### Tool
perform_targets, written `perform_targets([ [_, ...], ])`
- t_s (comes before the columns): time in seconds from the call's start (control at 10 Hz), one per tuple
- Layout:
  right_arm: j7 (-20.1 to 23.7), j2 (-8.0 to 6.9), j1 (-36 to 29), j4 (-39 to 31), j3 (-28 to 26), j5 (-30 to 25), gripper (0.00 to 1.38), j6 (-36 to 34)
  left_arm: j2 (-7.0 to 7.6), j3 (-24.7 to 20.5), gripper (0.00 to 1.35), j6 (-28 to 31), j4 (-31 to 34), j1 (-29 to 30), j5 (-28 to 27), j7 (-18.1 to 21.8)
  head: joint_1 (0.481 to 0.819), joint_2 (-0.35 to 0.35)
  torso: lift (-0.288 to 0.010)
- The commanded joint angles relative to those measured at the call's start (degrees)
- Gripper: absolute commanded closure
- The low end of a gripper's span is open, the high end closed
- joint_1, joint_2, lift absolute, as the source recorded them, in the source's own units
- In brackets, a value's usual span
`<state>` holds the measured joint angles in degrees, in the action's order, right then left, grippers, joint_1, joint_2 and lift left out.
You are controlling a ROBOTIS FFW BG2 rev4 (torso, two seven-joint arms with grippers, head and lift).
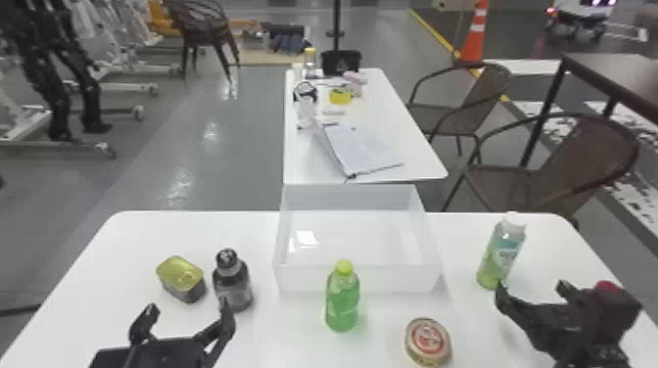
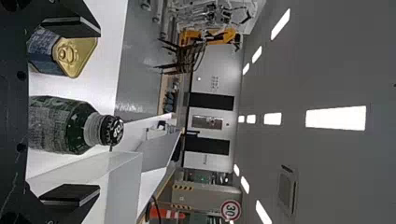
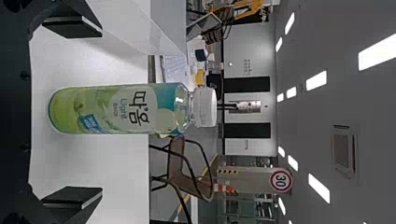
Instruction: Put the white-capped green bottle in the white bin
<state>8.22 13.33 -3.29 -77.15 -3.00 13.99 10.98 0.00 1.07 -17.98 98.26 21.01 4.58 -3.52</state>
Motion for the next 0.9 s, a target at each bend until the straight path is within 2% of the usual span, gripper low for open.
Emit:
perform_targets([
  [0.0, 1.1, 0.82, 2.4, 2.8, -0.1, -0.1, 0.1, 0.8, -0.15, 0.0, 0.13, 0.0, -0.1, 0.1, 0.2, 0.0, 0.549, 0.0, -0.1],
  [0.3, 5.7, 2.31, 6.7, 8.7, -0.1, 1.1, 0.1, 2.7, -0.15, -0.4, 0.13, -0.1, -0.1, 0.3, 0.3, 0.3, 0.549, 0.0, -0.1],
  [0.5, 7.8, 1.87, 9.2, 11.9, 0.1, 0.0, 0.1, 2.9, -0.15, -1.2, 0.13, -0.1, -0.1, 0.5, 0.1, 1.1, 0.549, 0.0, -0.1],
  [0.6, 8.2, 1.7, 10.8, 13.3, 0.1, -2.7, 0.1, 2.3, -0.15, -1.3, 0.13, -0.7, -0.3, 0.6, 0.1, 1.3, 0.549, 0.0, -0.1],
  [0.8, 12.0, 1.61, 14.8, 18.0, 0.1, -4.5, 0.1, 3.5, -0.15, -1.3, 0.13, -0.9, -0.6, 0.4, 0.3, 1.6, 0.549, 0.0, -0.1],
])
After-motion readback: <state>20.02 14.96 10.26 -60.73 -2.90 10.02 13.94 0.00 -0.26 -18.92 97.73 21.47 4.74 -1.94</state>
